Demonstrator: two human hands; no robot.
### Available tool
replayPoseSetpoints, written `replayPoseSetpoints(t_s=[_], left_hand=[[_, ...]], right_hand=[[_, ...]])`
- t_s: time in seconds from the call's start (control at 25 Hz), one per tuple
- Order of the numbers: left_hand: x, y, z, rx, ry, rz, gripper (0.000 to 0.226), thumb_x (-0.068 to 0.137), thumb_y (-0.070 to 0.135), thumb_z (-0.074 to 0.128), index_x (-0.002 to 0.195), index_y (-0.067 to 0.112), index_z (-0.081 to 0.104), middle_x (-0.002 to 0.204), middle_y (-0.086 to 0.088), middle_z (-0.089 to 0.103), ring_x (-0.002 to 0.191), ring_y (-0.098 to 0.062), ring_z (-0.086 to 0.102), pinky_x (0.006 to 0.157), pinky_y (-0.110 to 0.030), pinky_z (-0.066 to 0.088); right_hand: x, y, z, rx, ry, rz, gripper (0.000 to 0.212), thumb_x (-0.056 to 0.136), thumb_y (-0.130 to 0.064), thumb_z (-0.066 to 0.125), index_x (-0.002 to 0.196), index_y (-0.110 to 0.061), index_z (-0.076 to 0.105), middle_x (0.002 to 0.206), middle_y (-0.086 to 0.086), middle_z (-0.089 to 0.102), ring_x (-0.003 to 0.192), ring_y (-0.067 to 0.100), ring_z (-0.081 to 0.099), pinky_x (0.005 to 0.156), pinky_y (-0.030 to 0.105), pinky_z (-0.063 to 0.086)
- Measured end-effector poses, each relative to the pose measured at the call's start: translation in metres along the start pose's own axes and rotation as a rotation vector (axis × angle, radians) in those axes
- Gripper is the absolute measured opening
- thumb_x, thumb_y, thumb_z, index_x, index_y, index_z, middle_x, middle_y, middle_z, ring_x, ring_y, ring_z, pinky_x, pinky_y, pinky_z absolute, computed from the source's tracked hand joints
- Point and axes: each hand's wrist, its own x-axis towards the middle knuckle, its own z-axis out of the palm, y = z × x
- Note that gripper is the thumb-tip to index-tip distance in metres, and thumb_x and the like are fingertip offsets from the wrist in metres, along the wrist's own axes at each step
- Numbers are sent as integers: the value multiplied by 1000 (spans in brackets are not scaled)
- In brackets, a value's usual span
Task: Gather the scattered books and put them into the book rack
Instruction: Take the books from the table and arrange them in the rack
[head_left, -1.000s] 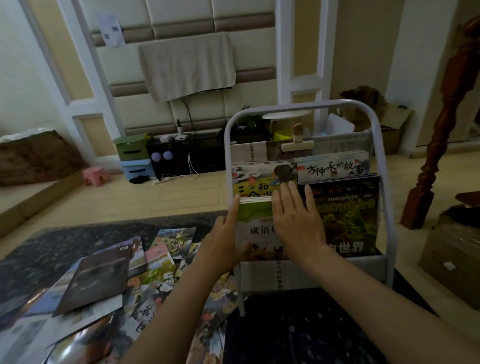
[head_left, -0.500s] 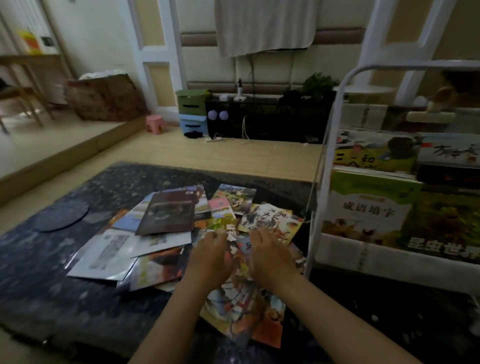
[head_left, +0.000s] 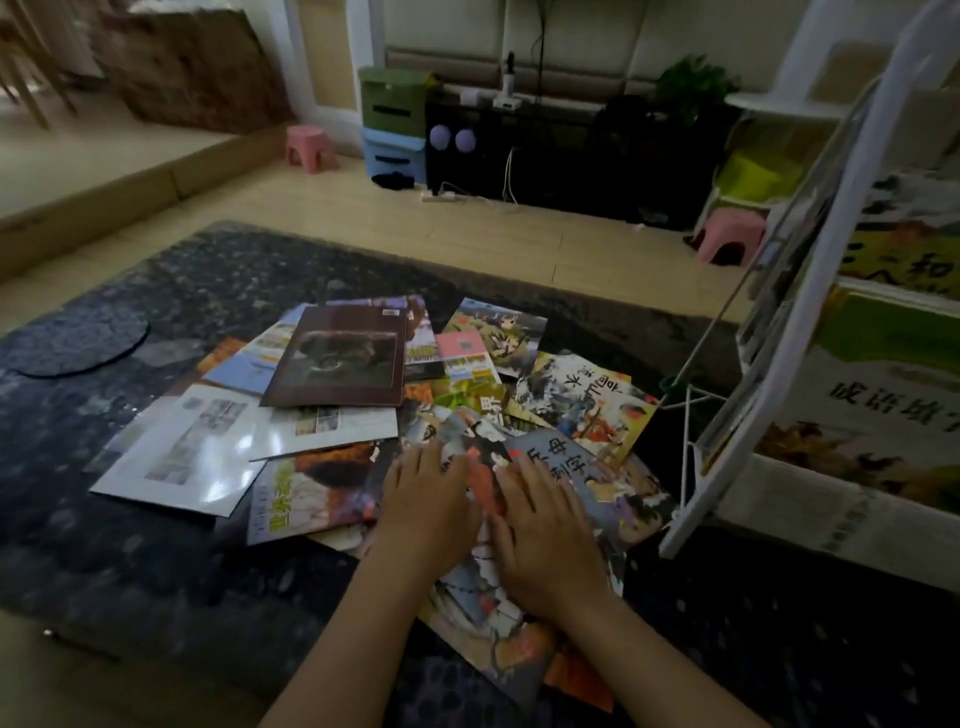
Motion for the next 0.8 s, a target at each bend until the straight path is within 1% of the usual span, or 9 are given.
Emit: replayPoseSetpoints(t_s=[0.08,0.2,0.32,0.4,0.48,0.56,0.64,0.72,0.8], left_hand=[[5,5,-3,12,-18,-11,59,95,43,47,149,26,30,156,-13,25,144,-33,22,116,-47,22],[14,8,-13,-27,27,-55,56,92,36,55,143,22,38,138,-13,43,125,-34,42,98,-43,40],[19,6,-21,-103,26,-125,57,90,26,59,143,20,39,128,-15,49,117,-38,47,91,-44,45],[22,0,-22,-189,59,-167,43,86,16,60,127,14,49,119,-16,53,110,-39,51,88,-44,47],[23,-6,-26,-295,90,-234,32,85,11,57,117,10,54,111,-15,54,103,-37,54,82,-40,48],[24,-10,-32,-353,87,-294,26,88,14,57,112,6,56,108,-12,56,99,-34,56,78,-38,48],[23,-13,-36,-372,54,-315,19,89,19,59,101,4,59,100,-10,60,92,-30,60,78,-42,53],[20,-15,-37,-377,15,-315,17,89,24,59,96,8,60,93,-9,61,87,-28,60,79,-46,54],[18,-15,-38,-387,-12,-317,18,91,29,59,97,13,56,95,-5,58,87,-25,58,80,-43,53]], right_hand=[[2,1,1,4,18,5,62,103,-54,14,157,-24,24,165,3,17,152,23,13,123,43,7],[2,1,3,24,25,9,59,104,-52,18,155,-25,27,164,3,21,152,23,16,123,45,10],[1,2,5,34,32,8,58,104,-51,18,154,-25,28,163,5,24,151,25,18,122,48,14],[2,3,5,45,33,6,58,104,-51,20,153,-23,30,163,6,25,151,25,19,122,48,14],[2,3,5,34,37,3,58,103,-50,20,153,-22,31,162,6,26,150,25,20,122,48,14],[2,3,4,27,39,-4,58,103,-50,21,153,-22,32,162,7,27,150,26,20,122,48,14],[2,2,4,28,36,-5,59,103,-50,21,153,-21,32,162,7,26,150,26,20,122,47,12],[2,2,4,24,35,-4,60,102,-50,21,153,-21,32,162,7,27,150,26,20,122,47,12],[2,3,3,20,37,0,60,102,-50,21,153,-21,32,162,7,27,150,25,21,122,46,11]])
